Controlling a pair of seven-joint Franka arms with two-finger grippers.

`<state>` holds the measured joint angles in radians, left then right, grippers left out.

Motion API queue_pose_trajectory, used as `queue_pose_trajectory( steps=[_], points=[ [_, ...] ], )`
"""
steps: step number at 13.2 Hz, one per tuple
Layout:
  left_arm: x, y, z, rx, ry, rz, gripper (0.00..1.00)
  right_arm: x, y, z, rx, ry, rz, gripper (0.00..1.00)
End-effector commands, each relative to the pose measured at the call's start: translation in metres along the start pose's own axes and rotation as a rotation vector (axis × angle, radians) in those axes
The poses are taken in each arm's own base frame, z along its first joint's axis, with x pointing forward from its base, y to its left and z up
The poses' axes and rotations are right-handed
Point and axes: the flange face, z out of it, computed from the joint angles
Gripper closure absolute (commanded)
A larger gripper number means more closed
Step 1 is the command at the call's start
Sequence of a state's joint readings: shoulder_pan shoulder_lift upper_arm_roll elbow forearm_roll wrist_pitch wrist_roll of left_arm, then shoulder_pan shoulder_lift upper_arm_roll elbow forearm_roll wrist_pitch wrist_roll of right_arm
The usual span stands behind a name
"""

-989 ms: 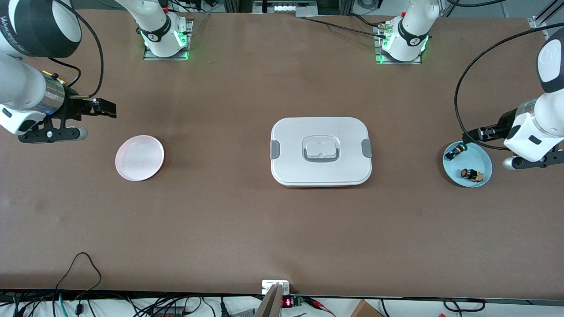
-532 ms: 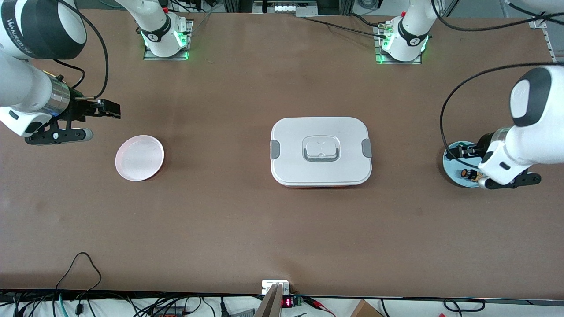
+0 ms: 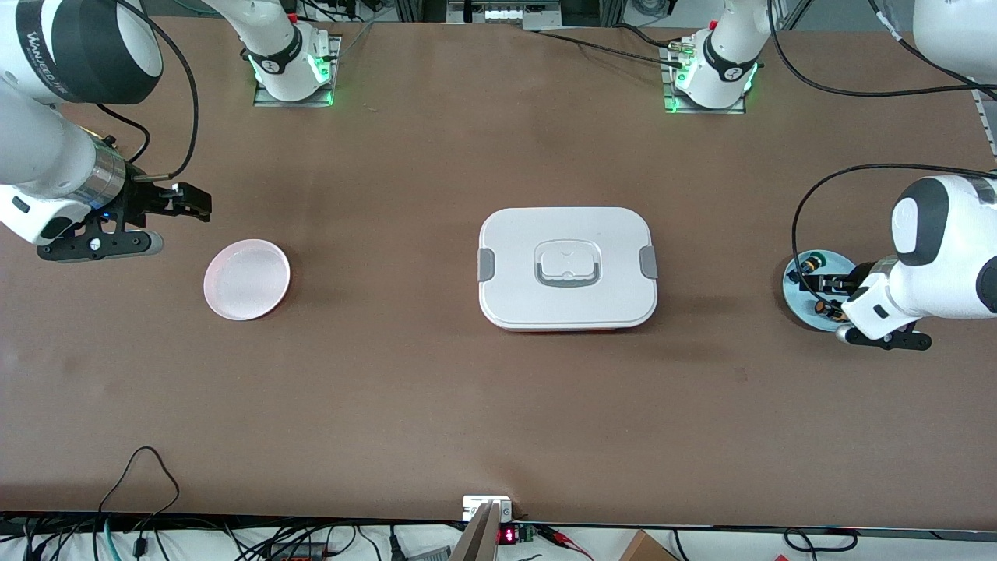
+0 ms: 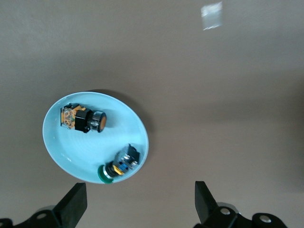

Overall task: Transfer orange switch to right arm and place
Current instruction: 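Lower the left gripper onto the orange switch in the blue dish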

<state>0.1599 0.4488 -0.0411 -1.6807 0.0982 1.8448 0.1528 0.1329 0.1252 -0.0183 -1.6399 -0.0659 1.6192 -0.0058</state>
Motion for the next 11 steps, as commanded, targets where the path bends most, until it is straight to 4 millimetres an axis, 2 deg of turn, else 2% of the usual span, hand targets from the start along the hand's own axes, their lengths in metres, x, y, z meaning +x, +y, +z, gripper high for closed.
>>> queue_pose_trajectory(
  steps=[1, 2, 3, 4, 6, 8, 11],
  points=[
    [-0.003, -0.036, 0.031, -0.001, 0.032, 0.082, 0.00, 0.004, 0.002, 0.001, -0.008, 0.026, 0.009, 0.00],
    [-0.001, -0.055, 0.044, -0.004, 0.055, 0.111, 0.00, 0.004, 0.004, 0.007, -0.001, 0.050, 0.014, 0.00],
    [0.001, -0.065, 0.052, -0.003, 0.073, 0.144, 0.00, -0.002, 0.004, 0.009, 0.000, 0.087, 0.013, 0.00],
    [0.000, -0.072, 0.063, -0.010, 0.072, 0.153, 0.00, -0.011, 0.004, 0.014, -0.001, 0.096, 0.011, 0.00],
    [0.007, -0.075, 0.096, -0.027, 0.042, 0.153, 0.00, -0.015, 0.009, 0.018, 0.000, 0.076, 0.008, 0.00],
    [0.009, -0.088, 0.107, -0.026, 0.065, 0.140, 0.00, -0.018, 0.022, 0.025, 0.005, 0.025, 0.027, 0.00],
    [0.011, -0.090, 0.107, -0.017, 0.078, 0.169, 0.00, -0.020, 0.019, 0.023, 0.005, -0.001, 0.033, 0.00]
  ],
)
